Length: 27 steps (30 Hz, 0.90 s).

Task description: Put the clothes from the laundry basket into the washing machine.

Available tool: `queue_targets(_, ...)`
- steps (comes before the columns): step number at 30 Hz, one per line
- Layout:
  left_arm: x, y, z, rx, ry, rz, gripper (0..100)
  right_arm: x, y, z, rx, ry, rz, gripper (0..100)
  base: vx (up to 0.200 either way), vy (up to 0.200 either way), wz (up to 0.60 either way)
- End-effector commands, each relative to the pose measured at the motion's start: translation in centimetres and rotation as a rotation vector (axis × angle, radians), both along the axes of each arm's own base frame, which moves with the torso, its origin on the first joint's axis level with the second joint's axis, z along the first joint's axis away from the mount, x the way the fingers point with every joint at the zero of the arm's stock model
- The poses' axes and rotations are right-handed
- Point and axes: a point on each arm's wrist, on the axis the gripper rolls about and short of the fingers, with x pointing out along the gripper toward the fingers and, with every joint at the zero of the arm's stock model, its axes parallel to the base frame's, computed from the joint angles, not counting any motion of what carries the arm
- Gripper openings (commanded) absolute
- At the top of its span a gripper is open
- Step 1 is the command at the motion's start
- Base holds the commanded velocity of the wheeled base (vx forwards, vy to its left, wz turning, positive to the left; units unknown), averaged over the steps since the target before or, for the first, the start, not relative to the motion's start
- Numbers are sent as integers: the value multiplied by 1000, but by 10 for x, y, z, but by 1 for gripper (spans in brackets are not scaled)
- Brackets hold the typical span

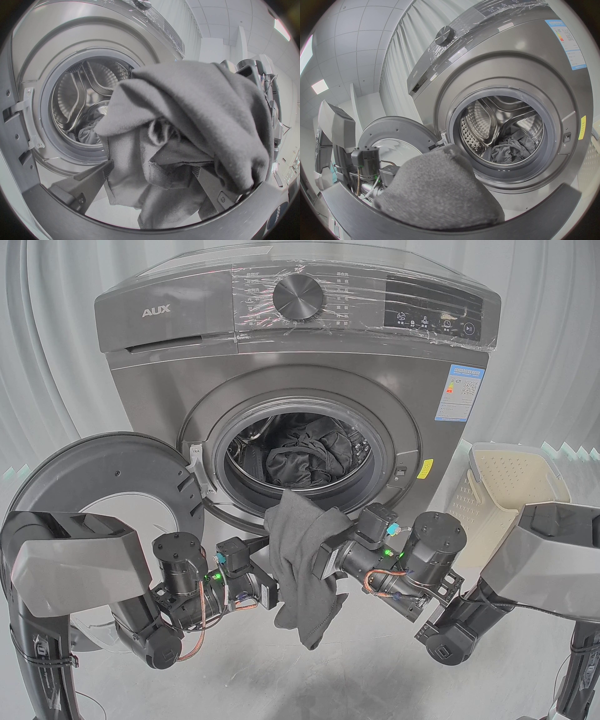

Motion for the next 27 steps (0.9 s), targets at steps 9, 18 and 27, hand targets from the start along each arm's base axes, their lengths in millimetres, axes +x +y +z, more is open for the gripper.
queue_targets(9, 14, -2, -14, 6, 6, 29, 100, -7, 5, -1, -5, 1, 38, 0, 0, 0, 0)
queue_targets(18, 13, 17, -20, 31, 43, 95, 100, 8, -12, 7, 6, -19, -16, 0, 0, 0, 0)
queue_targets(27, -11, 17, 0, 29, 31, 56, 100, 31, -28, 9, 9, -49, -62, 0, 0, 0, 0)
